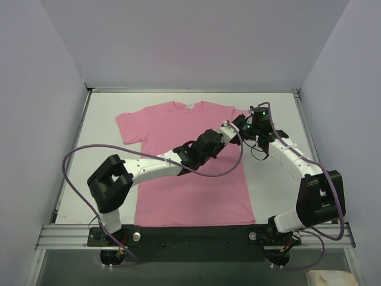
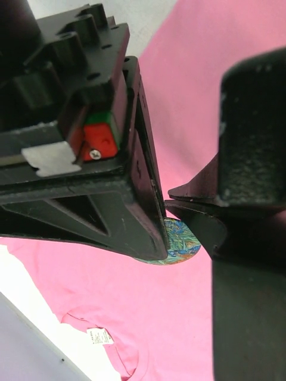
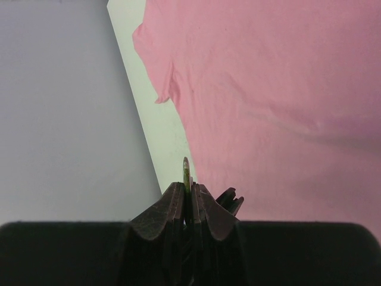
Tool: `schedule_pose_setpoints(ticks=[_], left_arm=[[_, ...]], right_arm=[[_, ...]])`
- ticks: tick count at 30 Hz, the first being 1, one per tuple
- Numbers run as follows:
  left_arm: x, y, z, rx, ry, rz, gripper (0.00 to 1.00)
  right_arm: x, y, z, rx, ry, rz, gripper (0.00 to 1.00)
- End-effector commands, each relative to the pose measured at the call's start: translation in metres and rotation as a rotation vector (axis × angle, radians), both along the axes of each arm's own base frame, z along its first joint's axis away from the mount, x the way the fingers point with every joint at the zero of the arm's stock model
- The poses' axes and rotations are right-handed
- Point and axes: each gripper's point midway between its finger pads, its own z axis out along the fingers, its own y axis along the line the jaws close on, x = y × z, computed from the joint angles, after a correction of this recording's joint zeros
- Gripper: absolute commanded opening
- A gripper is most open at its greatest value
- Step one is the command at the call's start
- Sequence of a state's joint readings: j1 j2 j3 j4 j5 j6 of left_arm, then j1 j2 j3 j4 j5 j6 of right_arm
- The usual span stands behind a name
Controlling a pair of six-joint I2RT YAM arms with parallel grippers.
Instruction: Pin the brooch onto the clothing
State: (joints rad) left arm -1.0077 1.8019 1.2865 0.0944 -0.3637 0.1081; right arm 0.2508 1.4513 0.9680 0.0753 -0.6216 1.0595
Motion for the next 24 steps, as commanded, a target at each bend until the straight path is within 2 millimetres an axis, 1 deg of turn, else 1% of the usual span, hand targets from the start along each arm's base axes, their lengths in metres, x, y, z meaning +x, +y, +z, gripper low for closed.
schedule_pose_setpoints(ticks=[1,4,6,7,9,10,11,13,14,15,17,22,24], left_arm=[[0.017,0.013,0.047,-0.117,-0.104,0.091,0.0],[0.019,0.021,0.051,-0.128,-0.111,0.105,0.0],[0.021,0.027,0.047,-0.119,-0.108,0.116,0.0],[0.021,0.03,0.05,-0.127,-0.109,0.121,0.0],[0.022,0.037,0.048,-0.123,-0.107,0.131,0.0],[0.022,0.041,0.052,-0.133,-0.112,0.136,0.0],[0.021,0.043,0.049,-0.132,-0.107,0.134,0.0],[0.023,0.049,0.054,-0.15,-0.107,0.137,0.0],[0.022,0.051,0.054,-0.157,-0.105,0.134,0.0],[0.02,0.052,0.051,-0.157,-0.097,0.123,0.0],[0.02,0.055,0.054,-0.172,-0.103,0.111,0.0],[0.011,0.05,0.045,-0.15,-0.073,0.034,0.59],[0.009,0.051,0.041,-0.136,-0.065,0.023,0.62]], right_arm=[[-0.018,0.008,-0.002,0.038,0.04,0.047,0.01],[-0.019,0.009,-0.002,0.047,0.038,0.05,0.02],[-0.019,0.009,-0.004,0.048,0.043,0.05,0.02],[-0.019,0.009,-0.003,0.051,0.04,0.053,0.02],[-0.02,0.01,-0.004,0.051,0.042,0.055,0.02],[-0.02,0.01,-0.004,0.053,0.042,0.056,0.02],[-0.02,0.01,-0.004,0.053,0.042,0.056,0.02],[-0.021,0.01,-0.005,0.055,0.044,0.057,0.02],[-0.021,0.01,-0.004,0.058,0.044,0.059,0.02],[-0.021,0.01,-0.005,0.06,0.047,0.058,0.02],[-0.021,0.011,-0.004,0.065,0.047,0.06,0.02],[-0.021,0.012,-0.002,0.075,0.049,0.059,0.02],[-0.022,0.012,-0.001,0.08,0.052,0.06,0.02]])
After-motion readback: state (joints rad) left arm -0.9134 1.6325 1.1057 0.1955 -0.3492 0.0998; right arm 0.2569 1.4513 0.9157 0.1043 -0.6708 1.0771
